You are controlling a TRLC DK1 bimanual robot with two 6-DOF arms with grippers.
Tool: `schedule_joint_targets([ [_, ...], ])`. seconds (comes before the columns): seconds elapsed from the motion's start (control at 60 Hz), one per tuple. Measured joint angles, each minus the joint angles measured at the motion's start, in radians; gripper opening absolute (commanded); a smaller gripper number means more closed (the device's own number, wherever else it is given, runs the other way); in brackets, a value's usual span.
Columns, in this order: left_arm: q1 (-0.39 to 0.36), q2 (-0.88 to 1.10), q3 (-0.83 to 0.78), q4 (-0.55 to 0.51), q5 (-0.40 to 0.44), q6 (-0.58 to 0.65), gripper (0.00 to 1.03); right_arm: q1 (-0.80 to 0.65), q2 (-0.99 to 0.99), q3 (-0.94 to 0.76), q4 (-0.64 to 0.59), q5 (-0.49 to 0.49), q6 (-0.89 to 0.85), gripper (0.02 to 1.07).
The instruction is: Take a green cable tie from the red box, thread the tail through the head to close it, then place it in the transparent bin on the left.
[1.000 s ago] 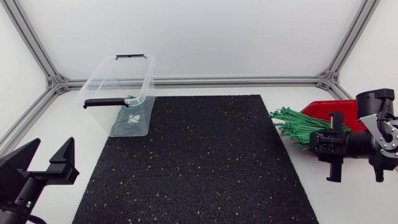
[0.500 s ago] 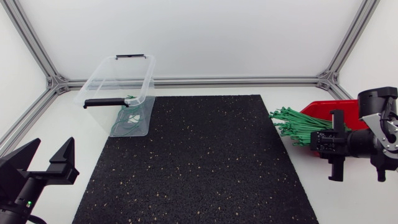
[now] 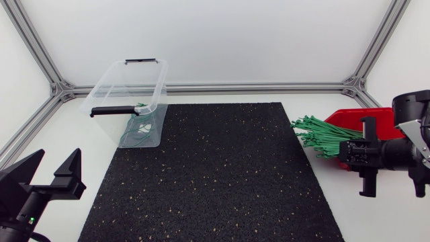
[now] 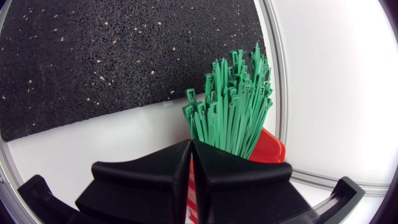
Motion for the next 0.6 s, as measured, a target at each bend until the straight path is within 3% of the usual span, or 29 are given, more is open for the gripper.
schedule_joint_targets([
  [0.6,0.0,0.0,0.0,0.0,0.0,0.0,0.99,0.023,-0.092,0.088,-0.123,-0.063,0.035,0.1],
])
